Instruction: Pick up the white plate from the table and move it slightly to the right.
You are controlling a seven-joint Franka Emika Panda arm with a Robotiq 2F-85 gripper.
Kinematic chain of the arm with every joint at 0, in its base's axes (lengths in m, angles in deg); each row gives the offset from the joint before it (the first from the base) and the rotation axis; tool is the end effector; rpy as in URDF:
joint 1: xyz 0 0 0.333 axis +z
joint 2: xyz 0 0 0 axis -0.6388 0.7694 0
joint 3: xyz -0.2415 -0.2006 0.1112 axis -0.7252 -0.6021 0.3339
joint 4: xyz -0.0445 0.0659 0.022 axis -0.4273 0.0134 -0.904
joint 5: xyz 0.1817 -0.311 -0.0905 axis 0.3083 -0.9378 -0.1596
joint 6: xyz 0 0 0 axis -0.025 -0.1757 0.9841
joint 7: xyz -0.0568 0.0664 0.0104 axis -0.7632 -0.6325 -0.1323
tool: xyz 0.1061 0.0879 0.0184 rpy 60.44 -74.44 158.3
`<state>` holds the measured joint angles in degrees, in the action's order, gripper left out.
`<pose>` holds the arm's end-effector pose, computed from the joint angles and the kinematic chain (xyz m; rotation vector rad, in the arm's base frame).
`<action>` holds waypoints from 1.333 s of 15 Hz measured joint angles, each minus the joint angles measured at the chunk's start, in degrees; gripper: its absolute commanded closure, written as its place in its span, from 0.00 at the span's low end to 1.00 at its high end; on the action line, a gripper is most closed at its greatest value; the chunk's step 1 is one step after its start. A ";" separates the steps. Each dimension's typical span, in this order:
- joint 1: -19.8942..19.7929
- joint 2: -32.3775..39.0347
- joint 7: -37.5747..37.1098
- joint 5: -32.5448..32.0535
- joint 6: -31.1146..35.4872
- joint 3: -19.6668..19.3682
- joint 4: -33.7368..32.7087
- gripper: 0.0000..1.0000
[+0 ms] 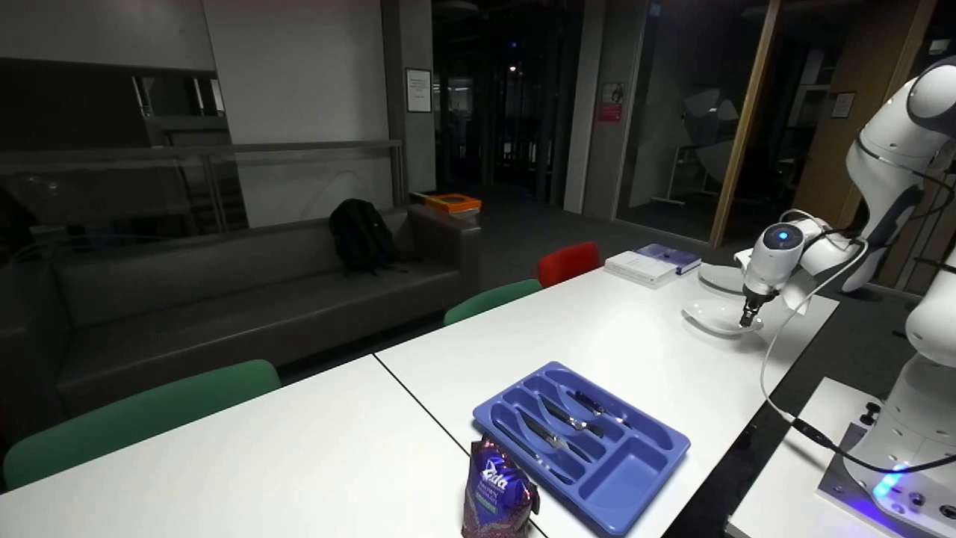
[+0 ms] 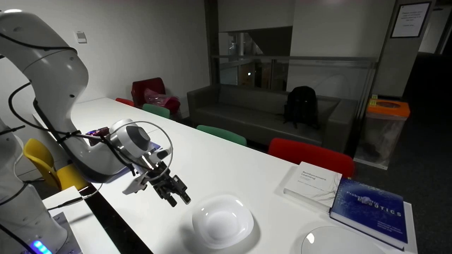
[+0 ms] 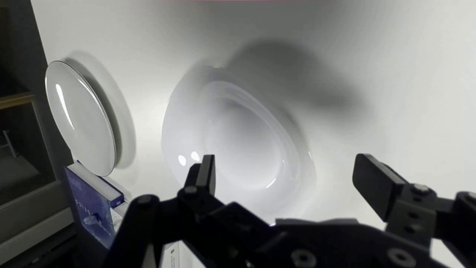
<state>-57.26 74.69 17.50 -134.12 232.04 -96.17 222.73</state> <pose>0.3332 -0.2257 0.2252 2.5332 0.2344 0.2071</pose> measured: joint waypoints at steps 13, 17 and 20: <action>-0.41 0.34 3.11 -0.31 3.24 -1.71 1.28 0.00; -0.41 0.35 3.11 -0.31 3.24 -1.71 1.28 0.00; -0.41 0.35 3.11 -0.31 3.24 -1.71 1.28 0.00</action>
